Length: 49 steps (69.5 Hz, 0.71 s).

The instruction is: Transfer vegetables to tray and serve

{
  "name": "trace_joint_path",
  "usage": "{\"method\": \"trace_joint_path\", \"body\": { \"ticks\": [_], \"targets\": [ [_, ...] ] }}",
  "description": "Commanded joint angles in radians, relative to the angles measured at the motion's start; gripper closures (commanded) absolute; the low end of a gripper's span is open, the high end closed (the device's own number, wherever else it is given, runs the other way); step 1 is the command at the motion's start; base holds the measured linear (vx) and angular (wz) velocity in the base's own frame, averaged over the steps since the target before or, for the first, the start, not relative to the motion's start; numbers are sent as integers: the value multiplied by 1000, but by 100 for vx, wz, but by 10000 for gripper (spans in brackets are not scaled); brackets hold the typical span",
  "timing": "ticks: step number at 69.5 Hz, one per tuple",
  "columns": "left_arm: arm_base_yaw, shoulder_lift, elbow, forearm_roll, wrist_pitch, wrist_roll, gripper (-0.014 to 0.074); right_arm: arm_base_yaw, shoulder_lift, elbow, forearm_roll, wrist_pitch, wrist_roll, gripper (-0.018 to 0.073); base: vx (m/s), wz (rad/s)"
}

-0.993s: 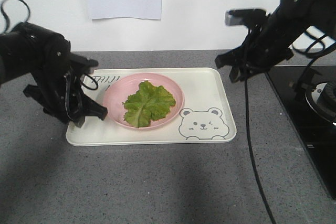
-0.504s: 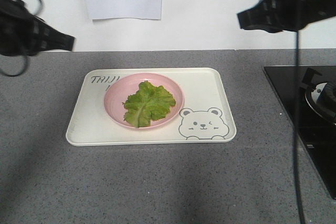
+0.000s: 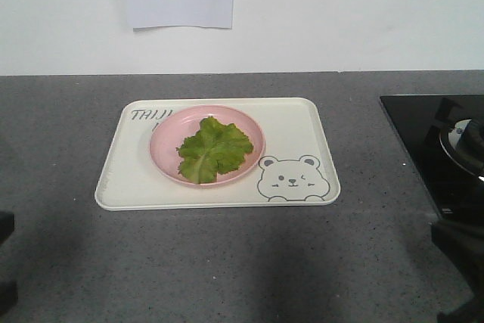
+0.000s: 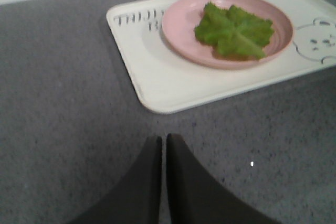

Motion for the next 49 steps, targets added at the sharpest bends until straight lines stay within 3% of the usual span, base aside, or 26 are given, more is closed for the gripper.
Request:
{"method": "trace_joint_path", "body": {
  "ticks": [1,22,49],
  "targets": [
    [-8,-48,76,-5,-134,-42,603,-5,-83,54,6,-128,-1,565,0,0],
    [-8,-76,99,-5,-290,-42,603,-5,-158,76,9,-131,-4,565,0,0],
    [-8,-76,99,-5,-279,-42,602,-5,-158,76,13,-112,-4,565,0,0]
  ]
}}
